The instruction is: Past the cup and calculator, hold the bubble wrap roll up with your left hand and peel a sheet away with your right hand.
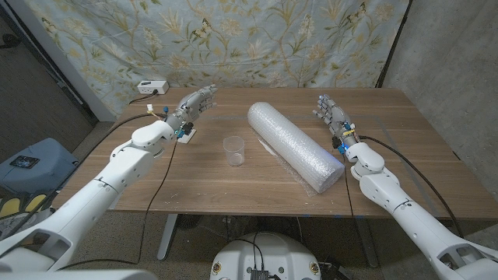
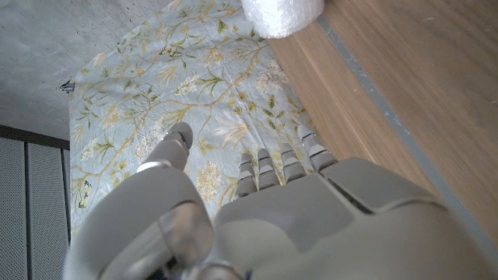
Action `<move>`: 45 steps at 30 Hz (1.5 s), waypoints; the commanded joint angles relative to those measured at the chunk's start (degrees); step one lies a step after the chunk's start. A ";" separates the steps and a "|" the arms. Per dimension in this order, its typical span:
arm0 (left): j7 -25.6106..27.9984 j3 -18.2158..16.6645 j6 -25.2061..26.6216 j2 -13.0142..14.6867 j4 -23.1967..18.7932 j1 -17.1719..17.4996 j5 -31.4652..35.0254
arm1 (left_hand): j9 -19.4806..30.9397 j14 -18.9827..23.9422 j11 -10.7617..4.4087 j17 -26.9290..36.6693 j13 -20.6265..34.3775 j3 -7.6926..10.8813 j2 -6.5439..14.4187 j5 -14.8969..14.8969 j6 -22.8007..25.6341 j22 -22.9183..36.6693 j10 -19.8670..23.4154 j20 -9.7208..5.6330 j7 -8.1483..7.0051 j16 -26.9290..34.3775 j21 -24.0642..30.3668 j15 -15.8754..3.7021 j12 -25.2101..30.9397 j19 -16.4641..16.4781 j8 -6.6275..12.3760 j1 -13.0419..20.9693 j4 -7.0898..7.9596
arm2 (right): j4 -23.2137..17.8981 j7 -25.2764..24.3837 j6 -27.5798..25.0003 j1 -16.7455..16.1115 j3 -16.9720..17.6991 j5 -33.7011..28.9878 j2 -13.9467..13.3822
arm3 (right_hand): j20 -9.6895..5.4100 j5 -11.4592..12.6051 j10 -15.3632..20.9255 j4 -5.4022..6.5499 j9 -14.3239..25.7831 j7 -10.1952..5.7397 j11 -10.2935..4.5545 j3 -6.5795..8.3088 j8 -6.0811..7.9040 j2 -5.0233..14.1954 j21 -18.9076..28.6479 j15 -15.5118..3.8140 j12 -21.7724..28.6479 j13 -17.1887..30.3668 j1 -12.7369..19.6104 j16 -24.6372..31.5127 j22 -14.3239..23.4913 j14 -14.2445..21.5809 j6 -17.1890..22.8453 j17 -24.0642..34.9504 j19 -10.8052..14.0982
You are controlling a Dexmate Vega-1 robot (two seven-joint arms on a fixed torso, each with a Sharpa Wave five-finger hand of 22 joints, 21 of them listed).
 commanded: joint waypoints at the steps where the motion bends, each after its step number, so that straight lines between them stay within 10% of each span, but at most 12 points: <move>1: -1.76 3.76 0.81 1.60 -0.98 -5.94 5.93 | 0.19 1.21 -0.52 0.22 0.10 -0.11 -0.23 0.45 2.02 0.10 1.07 -0.29 0.09 0.46 -0.44 -0.40 0.52 0.74 0.80 1.36 -0.28 | 2.09 0.65 1.25 1.32 0.23 0.16 0.68 | 0.09 -0.07 -0.10 -0.01 0.19 -0.09 0.19 0.53 -0.05 -0.07 -0.07 0.02 0.04 0.12 0.26 0.25 0.17 -0.16 -0.12 0.01 -0.10; 45: -27.66 22.07 3.92 1.49 8.33 -31.13 15.48 | 0.33 -14.22 1.72 0.36 1.05 -2.31 -1.29 4.02 -14.85 0.22 -14.83 -0.76 -0.56 -1.32 -8.92 3.17 -2.21 -7.61 -1.96 11.82 0.82 | 6.15 2.45 3.63 4.29 1.28 0.88 1.00 | 0.35 -0.22 -1.28 -0.33 0.19 0.37 1.16 1.19 -0.28 -0.09 -0.24 0.46 -0.31 0.12 -0.25 0.26 0.18 -0.70 -0.66 -0.14 -0.68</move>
